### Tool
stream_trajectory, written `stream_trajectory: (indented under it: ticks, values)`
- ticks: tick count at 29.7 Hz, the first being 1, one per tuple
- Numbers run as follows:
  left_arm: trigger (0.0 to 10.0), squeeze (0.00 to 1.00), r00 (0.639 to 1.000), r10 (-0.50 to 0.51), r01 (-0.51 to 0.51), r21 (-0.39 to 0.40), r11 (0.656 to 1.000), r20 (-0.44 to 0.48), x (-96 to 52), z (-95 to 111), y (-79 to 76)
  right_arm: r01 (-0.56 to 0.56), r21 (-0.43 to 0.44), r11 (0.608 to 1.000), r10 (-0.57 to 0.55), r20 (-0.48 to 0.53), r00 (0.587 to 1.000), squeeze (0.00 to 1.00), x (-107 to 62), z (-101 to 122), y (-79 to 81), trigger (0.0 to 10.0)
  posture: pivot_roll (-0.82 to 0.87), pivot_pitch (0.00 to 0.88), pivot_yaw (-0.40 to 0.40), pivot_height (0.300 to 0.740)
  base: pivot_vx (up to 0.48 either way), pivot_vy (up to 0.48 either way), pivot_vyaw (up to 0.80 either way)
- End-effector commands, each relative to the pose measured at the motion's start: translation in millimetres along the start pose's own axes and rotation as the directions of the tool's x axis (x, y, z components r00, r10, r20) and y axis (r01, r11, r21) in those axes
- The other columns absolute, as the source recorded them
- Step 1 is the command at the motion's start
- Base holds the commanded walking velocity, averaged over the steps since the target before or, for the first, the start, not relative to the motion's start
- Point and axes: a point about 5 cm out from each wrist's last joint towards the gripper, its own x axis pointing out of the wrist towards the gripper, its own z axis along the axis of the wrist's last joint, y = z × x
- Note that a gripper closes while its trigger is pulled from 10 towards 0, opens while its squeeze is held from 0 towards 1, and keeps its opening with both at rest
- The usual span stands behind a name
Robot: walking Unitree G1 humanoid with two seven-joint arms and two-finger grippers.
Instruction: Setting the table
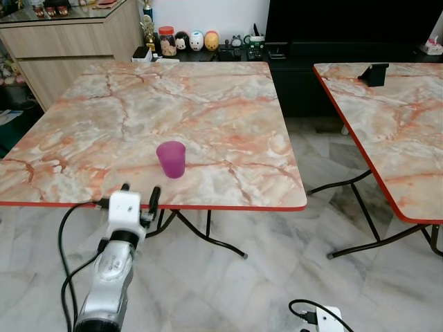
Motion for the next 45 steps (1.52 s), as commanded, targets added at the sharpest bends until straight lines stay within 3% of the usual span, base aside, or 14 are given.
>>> stream_trajectory:
  ticks: [1,6,14,26,45]
  values:
    - [10.0,0.0,1.0,-0.022,0.022,-0.022,1.0,-0.011,2.9,3.0,-5.0,0.009,0.022,1.0,-0.009,0.017,1.0,0.0,0.4,3.0,-0.6,10.0,0.04,0.0,0.006,0.74,0.0,0.0,0.0]
    - [10.0,0.0,0.998,0.001,0.004,-0.084,0.996,0.056,17.5,26.2,-9.0,0.026,0.024,0.999,-0.027,0.019,0.999,0.0,-0.1,2.9,-7.1,10.0,0.05,0.0,0.003,0.74,0.0,0.0,0.0]
    - [10.0,0.0,0.995,0.033,-0.022,-0.116,0.993,0.097,26.8,44.3,-5.3,0.032,0.028,0.999,-0.033,0.04,0.999,0.0,0.1,6.9,-10.9,10.0,0.04,0.0,0.004,0.74,0.0,0.0,0.0]
    - [10.0,0.0,0.997,0.035,-0.026,-0.138,0.99,0.067,26.3,41.3,-6.2,0.02,0.03,0.999,-0.022,0.047,0.999,0.0,1.5,11.2,-4.3,10.0,0.05,0.0,0.002,0.74,0.0,0.0,0.0]
    - [10.0,0.0,0.997,0.023,-0.012,-0.148,0.989,0.074,25.7,45.1,-8.1,0.024,0.02,1.0,-0.025,0.042,0.999,0.0,0.9,8.3,-3.3,10.0,0.05,0.0,0.011,0.74,0.257,0.0,0.0]
